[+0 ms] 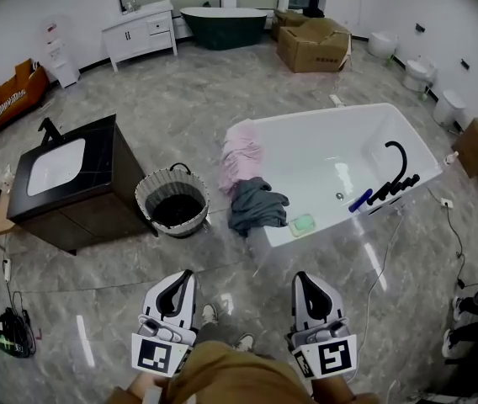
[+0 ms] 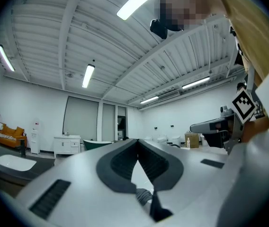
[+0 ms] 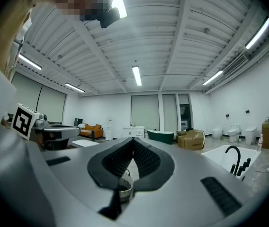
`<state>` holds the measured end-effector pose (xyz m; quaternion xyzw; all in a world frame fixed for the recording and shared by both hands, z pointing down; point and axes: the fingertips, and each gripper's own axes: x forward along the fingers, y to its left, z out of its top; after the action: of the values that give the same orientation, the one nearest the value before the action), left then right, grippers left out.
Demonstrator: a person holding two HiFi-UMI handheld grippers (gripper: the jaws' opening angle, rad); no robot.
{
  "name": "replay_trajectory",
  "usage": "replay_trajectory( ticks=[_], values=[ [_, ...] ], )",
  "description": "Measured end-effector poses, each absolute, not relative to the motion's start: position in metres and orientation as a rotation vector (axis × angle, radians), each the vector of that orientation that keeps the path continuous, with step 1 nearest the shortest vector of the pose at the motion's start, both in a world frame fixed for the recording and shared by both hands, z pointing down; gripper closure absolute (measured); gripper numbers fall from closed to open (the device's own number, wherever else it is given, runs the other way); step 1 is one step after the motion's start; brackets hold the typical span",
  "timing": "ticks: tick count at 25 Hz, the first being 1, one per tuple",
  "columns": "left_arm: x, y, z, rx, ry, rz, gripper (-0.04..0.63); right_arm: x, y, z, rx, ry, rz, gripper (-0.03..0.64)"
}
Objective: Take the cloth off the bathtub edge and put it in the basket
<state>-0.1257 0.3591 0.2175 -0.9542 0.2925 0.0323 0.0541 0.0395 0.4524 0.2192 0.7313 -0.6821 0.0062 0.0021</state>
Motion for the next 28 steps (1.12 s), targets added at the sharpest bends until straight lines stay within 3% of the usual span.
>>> replay_trajectory(
  ticks=[8, 19, 28],
  values=[
    [-0.095, 0.292, 0.24, -2.972, 0.815, 0.119, 0.589, 0.058, 0.404, 0.233, 2.311, -2.042, 0.052, 0.612],
    [-0.052, 0.141, 0.256, -3.09, 0.677, 0.057, 0.589, 0.072, 0.245, 0.219, 2.328, -1.985, 0.027, 0.612],
    [-0.011, 0.091, 0.275, -3.152, 0.516, 0.002, 0.589, 0.102, 0.212, 0.224, 2.433, -1.828, 0.061, 0.612]
  ],
)
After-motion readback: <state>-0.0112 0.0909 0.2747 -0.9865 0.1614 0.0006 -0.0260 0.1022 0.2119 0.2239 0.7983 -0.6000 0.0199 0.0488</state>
